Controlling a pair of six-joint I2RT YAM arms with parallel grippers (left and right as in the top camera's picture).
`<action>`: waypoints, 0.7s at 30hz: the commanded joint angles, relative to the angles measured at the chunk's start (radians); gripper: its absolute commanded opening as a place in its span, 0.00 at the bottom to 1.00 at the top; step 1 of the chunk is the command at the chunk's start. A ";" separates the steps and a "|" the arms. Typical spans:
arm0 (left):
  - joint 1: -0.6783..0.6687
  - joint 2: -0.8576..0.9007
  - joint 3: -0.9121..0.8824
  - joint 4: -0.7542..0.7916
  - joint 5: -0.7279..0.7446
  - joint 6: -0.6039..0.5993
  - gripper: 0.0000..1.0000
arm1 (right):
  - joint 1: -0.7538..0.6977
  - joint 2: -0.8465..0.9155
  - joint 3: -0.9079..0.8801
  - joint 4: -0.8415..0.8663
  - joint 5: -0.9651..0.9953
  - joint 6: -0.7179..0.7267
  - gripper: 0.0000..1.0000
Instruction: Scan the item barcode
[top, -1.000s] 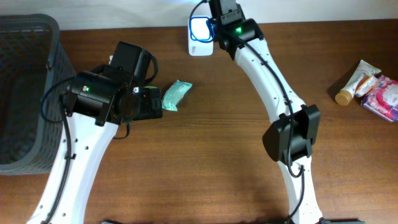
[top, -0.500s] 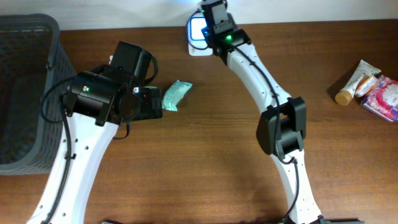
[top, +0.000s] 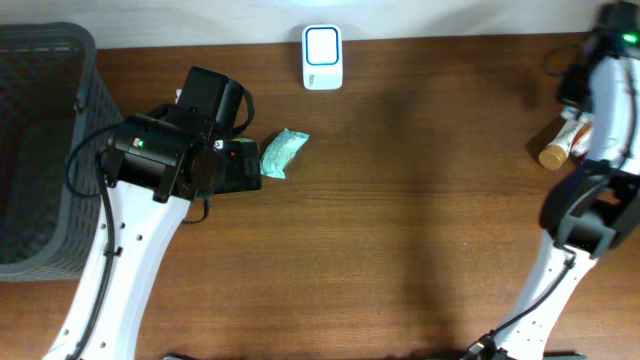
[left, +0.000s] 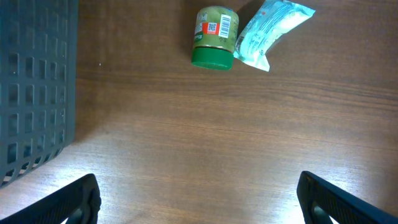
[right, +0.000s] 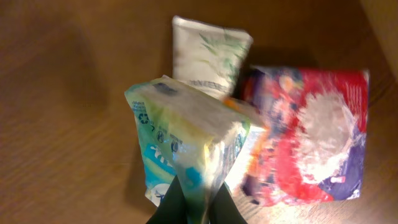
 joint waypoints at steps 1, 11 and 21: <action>0.002 -0.003 -0.001 -0.001 -0.010 0.002 0.99 | -0.072 -0.039 -0.022 -0.015 -0.148 0.016 0.04; 0.002 -0.003 -0.001 -0.001 -0.010 0.002 0.99 | -0.108 -0.062 -0.021 -0.070 -0.216 0.016 0.99; 0.002 -0.003 -0.001 -0.001 -0.010 0.002 0.99 | -0.060 -0.216 0.013 -0.175 -1.023 0.045 0.99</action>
